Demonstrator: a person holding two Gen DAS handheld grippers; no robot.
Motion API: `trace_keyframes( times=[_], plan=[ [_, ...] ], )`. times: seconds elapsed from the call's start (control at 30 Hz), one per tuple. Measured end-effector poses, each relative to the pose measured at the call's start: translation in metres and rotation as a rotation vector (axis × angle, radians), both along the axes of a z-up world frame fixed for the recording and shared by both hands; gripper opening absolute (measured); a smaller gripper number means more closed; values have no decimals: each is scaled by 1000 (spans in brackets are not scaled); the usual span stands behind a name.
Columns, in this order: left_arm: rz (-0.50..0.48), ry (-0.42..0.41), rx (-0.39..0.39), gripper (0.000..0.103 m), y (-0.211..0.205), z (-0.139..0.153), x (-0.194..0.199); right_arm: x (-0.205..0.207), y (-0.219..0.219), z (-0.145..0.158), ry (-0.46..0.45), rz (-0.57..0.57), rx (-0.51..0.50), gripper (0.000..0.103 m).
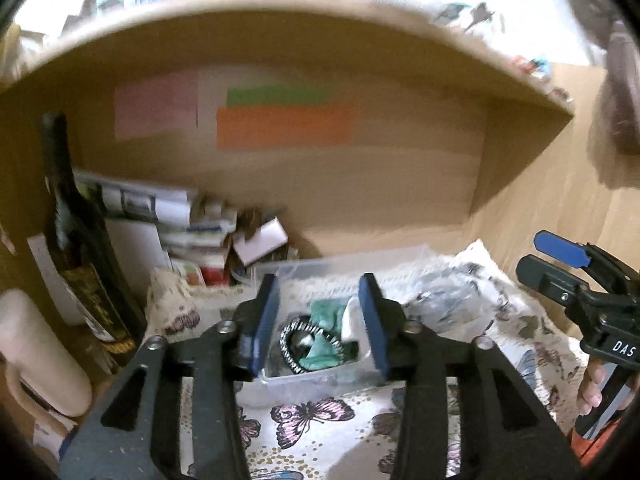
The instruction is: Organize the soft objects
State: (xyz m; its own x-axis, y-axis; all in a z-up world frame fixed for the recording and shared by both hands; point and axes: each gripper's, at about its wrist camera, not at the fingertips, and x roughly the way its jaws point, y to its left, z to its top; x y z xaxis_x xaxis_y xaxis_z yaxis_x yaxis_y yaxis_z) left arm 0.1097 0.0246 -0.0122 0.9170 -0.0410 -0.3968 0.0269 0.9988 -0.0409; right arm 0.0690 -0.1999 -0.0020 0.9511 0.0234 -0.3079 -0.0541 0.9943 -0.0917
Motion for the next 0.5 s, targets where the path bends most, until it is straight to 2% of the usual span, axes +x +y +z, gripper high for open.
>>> trace_keyframes(
  times=[0.1,0.17,0.23,0.33,0.37,0.5],
  plan=[
    [-13,-53,18,47,-8,12,-17,-12,5,8,-38,12,-6,78],
    [-20,-76,17,54,-11,17,-25,-19,9,11,-57,23,-8,83],
    [-22,-106,13,67,-13,21,-35,-24,12,12,-71,26,-17,85],
    [-20,-133,9,81,-15,25,-47,-28,15,13,-80,28,-21,86],
    [-19,-139,7,83,-15,26,-50,-30,15,13,-81,31,-18,87],
    [-15,-155,1,97,-17,27,-62,-38,13,13,-94,37,8,101]
  ],
)
